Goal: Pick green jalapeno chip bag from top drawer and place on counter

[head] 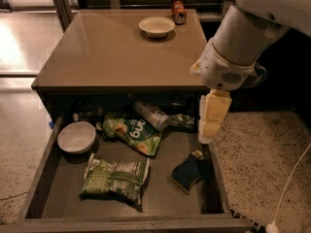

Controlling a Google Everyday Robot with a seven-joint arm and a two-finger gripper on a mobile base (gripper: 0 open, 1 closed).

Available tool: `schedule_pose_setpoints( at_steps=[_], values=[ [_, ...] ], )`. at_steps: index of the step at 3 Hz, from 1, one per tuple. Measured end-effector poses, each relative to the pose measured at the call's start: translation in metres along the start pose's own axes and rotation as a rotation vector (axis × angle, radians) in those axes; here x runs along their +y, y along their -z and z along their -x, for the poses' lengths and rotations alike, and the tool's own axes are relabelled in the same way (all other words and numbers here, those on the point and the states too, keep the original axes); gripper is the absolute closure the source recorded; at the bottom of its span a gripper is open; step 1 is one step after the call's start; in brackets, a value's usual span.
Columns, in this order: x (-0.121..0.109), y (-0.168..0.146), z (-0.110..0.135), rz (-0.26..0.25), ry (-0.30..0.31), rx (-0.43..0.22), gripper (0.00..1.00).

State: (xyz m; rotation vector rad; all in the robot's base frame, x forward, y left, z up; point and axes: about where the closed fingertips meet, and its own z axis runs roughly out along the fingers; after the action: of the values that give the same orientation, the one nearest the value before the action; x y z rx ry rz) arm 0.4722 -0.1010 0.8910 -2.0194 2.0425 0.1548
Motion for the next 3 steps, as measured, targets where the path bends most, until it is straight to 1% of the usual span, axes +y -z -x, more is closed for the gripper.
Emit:
schedule_pose_setpoints(
  at_steps=[1,2,3],
  values=[
    [0.029,-0.018,-0.002,0.072,0.049,0.008,0.00],
    [0.073,-0.029,-0.021,0.170,0.126,0.031,0.00],
    [0.073,-0.029,-0.021,0.170,0.126,0.031,0.00]
  ],
)
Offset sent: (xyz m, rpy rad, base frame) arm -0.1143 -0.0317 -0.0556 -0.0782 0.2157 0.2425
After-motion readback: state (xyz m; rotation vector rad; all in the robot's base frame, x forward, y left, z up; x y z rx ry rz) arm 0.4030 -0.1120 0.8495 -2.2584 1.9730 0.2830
